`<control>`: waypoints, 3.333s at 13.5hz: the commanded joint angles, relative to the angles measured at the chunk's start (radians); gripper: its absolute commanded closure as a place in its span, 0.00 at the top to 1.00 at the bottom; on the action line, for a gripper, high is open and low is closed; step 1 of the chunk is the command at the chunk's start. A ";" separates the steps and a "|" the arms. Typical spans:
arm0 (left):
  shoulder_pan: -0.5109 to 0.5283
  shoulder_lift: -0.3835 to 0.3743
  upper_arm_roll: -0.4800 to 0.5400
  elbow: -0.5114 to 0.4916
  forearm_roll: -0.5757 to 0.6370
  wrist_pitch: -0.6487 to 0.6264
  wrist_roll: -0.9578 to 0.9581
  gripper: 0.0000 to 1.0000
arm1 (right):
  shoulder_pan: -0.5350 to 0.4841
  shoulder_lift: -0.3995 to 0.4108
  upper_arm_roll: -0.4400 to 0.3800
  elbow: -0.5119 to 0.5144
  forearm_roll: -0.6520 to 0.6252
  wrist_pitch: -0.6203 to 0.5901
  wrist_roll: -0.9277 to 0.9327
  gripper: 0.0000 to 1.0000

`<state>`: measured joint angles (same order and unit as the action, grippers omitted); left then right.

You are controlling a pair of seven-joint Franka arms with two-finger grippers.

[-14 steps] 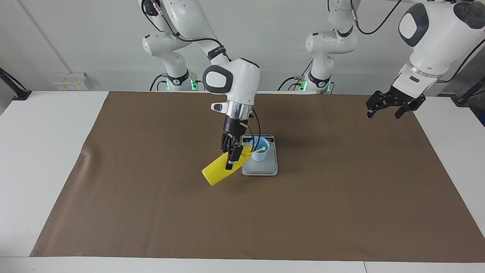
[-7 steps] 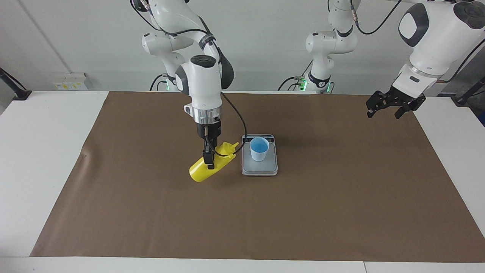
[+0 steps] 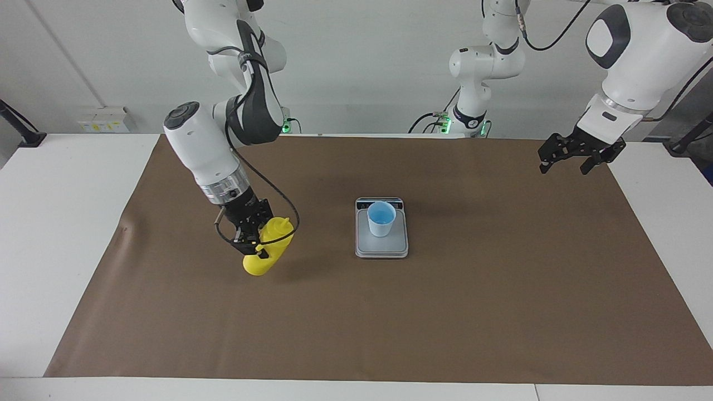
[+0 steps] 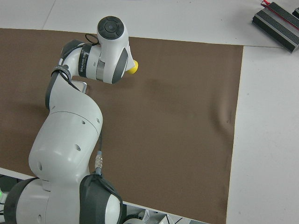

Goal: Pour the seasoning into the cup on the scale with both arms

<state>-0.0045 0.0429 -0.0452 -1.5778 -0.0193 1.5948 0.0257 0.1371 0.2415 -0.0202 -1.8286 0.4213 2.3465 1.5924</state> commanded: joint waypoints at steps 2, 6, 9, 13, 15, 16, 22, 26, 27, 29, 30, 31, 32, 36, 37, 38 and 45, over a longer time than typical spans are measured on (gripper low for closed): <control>0.008 -0.028 -0.004 -0.036 0.018 0.021 0.000 1.00 | -0.108 -0.050 0.014 -0.073 0.222 -0.076 -0.246 0.00; 0.008 -0.028 -0.004 -0.036 0.018 0.021 0.000 1.00 | -0.247 -0.065 0.014 -0.145 0.443 -0.174 -0.502 0.00; 0.008 -0.028 -0.004 -0.036 0.018 0.021 0.000 1.00 | -0.307 -0.067 0.014 -0.178 0.506 -0.278 -0.609 0.00; 0.008 -0.028 -0.004 -0.036 0.018 0.021 0.000 1.00 | -0.329 -0.053 0.013 -0.207 0.580 -0.280 -0.633 0.00; 0.008 -0.028 -0.004 -0.036 0.018 0.021 0.000 1.00 | -0.327 -0.035 0.013 -0.213 0.600 -0.274 -0.644 0.00; 0.008 -0.028 -0.004 -0.036 0.018 0.021 0.000 1.00 | -0.329 -0.024 0.013 -0.213 0.600 -0.273 -0.643 0.00; 0.008 -0.028 -0.004 -0.036 0.018 0.021 0.000 1.00 | -0.324 -0.011 0.011 -0.252 0.600 -0.248 -0.640 0.00; 0.008 -0.028 -0.004 -0.036 0.018 0.021 0.000 1.00 | -0.320 -0.014 0.008 -0.273 0.587 -0.174 -0.464 0.35; 0.008 -0.028 -0.004 -0.036 0.018 0.022 0.000 1.00 | -0.318 -0.017 0.008 -0.273 0.585 -0.173 -0.462 0.48; 0.008 -0.028 -0.004 -0.036 0.018 0.021 0.000 1.00 | -0.312 -0.034 0.006 -0.273 0.550 -0.173 -0.463 0.83; 0.008 -0.028 -0.004 -0.036 0.018 0.021 0.000 1.00 | -0.310 -0.047 0.008 -0.273 0.516 -0.173 -0.462 0.92; 0.008 -0.028 -0.004 -0.036 0.018 0.021 0.000 1.00 | -0.310 -0.056 0.006 -0.271 0.489 -0.173 -0.463 0.98; 0.008 -0.028 -0.004 -0.036 0.018 0.021 0.000 1.00 | -0.310 -0.065 0.006 -0.271 0.463 -0.173 -0.463 0.99; 0.008 -0.028 -0.004 -0.036 0.018 0.021 0.000 1.00 | -0.318 -0.083 0.005 -0.268 0.327 -0.174 -0.480 1.00; 0.008 -0.028 -0.004 -0.036 0.018 0.021 0.000 1.00 | -0.314 -0.100 0.005 -0.265 0.273 -0.174 -0.503 1.00; 0.008 -0.028 -0.004 -0.036 0.018 0.021 0.000 1.00 | -0.315 -0.122 0.006 -0.264 0.198 -0.177 -0.514 1.00; 0.008 -0.028 -0.004 -0.036 0.018 0.021 0.000 1.00 | -0.355 -0.227 0.003 -0.265 0.114 -0.190 -0.629 1.00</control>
<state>-0.0045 0.0427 -0.0452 -1.5778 -0.0193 1.5948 0.0257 -0.1998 0.0707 -0.0252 -2.0745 0.5774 2.1602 0.9908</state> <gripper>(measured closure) 0.000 0.000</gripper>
